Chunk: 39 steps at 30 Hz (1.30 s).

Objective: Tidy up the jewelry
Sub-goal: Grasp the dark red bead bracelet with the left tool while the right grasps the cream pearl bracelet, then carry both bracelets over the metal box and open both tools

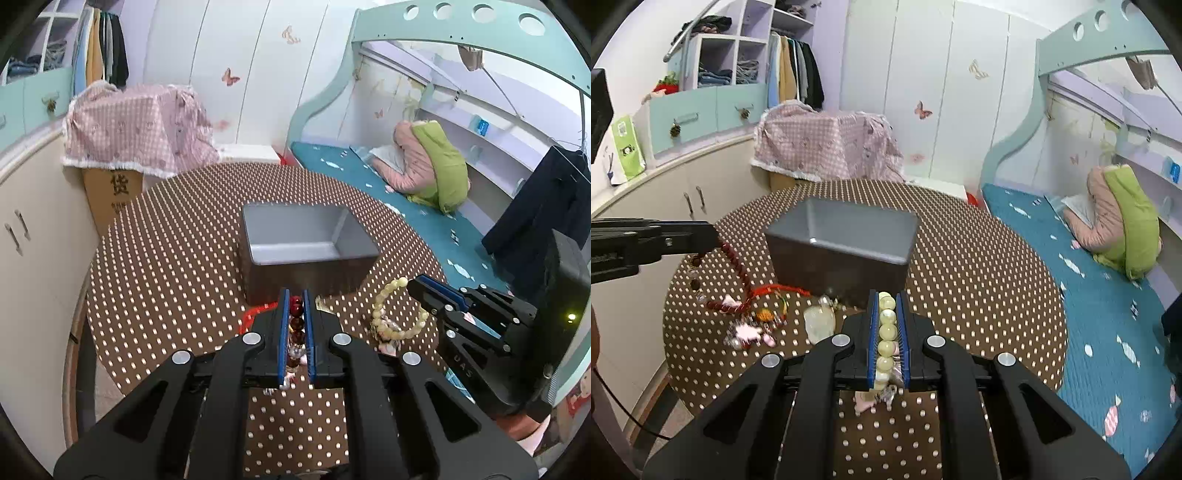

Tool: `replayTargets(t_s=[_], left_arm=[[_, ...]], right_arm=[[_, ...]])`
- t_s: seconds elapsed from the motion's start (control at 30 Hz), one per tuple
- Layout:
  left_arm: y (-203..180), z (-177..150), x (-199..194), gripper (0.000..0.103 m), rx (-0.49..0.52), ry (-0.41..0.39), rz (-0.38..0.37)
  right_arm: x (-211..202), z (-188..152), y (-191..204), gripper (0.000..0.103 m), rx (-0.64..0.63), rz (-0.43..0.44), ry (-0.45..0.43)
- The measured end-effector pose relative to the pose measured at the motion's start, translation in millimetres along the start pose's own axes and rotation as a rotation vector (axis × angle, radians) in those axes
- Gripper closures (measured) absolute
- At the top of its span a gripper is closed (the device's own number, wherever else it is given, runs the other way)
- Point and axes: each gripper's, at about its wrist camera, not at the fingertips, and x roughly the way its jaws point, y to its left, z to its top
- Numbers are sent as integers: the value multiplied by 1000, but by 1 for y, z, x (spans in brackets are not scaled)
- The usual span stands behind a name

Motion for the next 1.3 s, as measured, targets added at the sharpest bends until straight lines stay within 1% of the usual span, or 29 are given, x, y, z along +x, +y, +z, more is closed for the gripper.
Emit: replayTargets(t_s=[0.13, 0.23, 0.33, 0.43, 0.5, 0.6, 0.7, 0.8, 0.93, 1.03, 1.07, 1.1, 1.13, 1.17, 1.2, 1.23, 1.3], left_arm=[[-1, 14, 0, 95, -6, -11, -12], [-3, 28, 1, 95, -3, -20, -15], [-7, 42, 3, 95, 14, -35, -31], [-13, 57, 9, 95, 43, -41, -7], [-14, 66, 12, 95, 50, -50, -4], [-12, 81, 24, 95, 48, -47, 23], [-9, 89, 37, 95, 44, -35, 32], [-3, 91, 53, 94, 44, -18, 42], [6, 91, 78, 94, 32, 27, 60], [10, 89, 89, 93, 34, 48, 74], [12, 88, 91, 89, 34, 55, 81], [14, 89, 93, 86, 33, 58, 83], [16, 88, 94, 77, 32, 59, 85], [17, 87, 94, 66, 31, 58, 89], [19, 85, 94, 63, 30, 55, 93], [21, 83, 92, 61, 32, 49, 96], [22, 79, 90, 61, 37, 50, 101]], right_arm=[[-2, 15, -4, 95, -5, 6, -24], [-3, 28, -8, 95, -9, 27, -45], [-3, 43, -7, 95, -31, 30, -67], [0, 57, -7, 95, -53, 29, -79], [3, 63, -7, 94, -63, 26, -82], [12, 71, -8, 94, -66, 36, -75], [27, 75, -9, 94, -71, 37, -50], [40, 77, -10, 94, -66, 49, -29], [62, 75, -11, 94, -61, 65, 15], [70, 73, -12, 94, -61, 74, 33], [71, 73, -11, 92, -62, 75, 36], [71, 72, -12, 87, -62, 78, 39], [71, 71, -12, 84, -62, 76, 39], [71, 71, -13, 75, -61, 70, 39], [70, 70, -14, 67, -60, 62, 39], [69, 70, -14, 65, -59, 59, 37], [66, 68, -15, 64, -52, 64, 35]])
